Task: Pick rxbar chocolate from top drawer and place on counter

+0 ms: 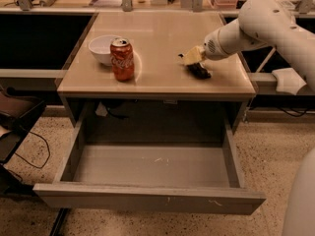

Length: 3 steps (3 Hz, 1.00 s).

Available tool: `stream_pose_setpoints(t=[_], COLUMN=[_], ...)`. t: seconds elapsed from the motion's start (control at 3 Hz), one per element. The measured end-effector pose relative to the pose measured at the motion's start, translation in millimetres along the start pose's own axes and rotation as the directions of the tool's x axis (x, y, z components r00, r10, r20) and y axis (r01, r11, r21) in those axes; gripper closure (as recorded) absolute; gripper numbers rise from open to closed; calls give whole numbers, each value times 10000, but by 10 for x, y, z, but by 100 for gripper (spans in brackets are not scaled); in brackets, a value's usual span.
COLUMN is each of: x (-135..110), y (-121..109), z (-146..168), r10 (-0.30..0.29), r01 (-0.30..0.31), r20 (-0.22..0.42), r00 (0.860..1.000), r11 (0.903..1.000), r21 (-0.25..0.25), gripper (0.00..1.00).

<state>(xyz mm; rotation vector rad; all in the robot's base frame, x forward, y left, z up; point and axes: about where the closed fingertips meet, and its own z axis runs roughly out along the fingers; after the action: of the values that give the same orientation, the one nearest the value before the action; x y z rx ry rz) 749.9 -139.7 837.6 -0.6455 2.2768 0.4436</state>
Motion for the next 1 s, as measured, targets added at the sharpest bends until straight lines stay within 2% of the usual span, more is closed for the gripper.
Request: stream_pose_setpoints(t=[1.0], x=[0], y=[0], z=[1], r10=[0], r01=[0], r20=[-1], r00=[10000], r11=[10000], r21=[-1], gripper=[12])
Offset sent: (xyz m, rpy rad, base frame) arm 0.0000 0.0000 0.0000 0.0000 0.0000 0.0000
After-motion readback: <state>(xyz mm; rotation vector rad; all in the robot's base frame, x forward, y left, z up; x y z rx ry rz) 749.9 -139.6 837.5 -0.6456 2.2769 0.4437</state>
